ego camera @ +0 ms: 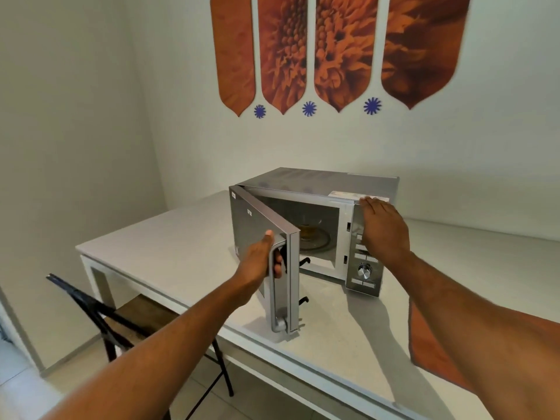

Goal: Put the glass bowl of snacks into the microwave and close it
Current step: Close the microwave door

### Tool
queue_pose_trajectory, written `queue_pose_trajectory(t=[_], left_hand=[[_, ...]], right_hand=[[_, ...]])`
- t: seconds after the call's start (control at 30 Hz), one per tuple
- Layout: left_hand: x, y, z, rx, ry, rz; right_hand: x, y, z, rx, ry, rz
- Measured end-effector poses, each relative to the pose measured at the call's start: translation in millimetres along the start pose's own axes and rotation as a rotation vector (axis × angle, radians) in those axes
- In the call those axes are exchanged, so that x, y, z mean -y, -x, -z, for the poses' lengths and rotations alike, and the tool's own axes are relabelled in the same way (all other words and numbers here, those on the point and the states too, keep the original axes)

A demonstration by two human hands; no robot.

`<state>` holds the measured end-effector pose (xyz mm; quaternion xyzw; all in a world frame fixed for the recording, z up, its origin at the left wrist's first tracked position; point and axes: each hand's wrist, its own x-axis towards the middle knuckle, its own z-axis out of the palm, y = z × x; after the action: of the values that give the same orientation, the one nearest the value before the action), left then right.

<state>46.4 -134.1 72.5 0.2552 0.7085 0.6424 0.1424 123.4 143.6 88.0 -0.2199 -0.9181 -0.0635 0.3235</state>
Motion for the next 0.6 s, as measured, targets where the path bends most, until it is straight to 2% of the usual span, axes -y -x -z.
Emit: queue_pose_trajectory(t=[0.2,0.6], left_hand=[[0,-37,-49,0.13,0.01,-0.066],[-5,-109,-102,0.185,-0.015,-0.016]], right_hand=[[-4,-4,2,-0.045,-0.059,-0.047],[5,-10,-4,-0.095,-0.06,-0.111]])
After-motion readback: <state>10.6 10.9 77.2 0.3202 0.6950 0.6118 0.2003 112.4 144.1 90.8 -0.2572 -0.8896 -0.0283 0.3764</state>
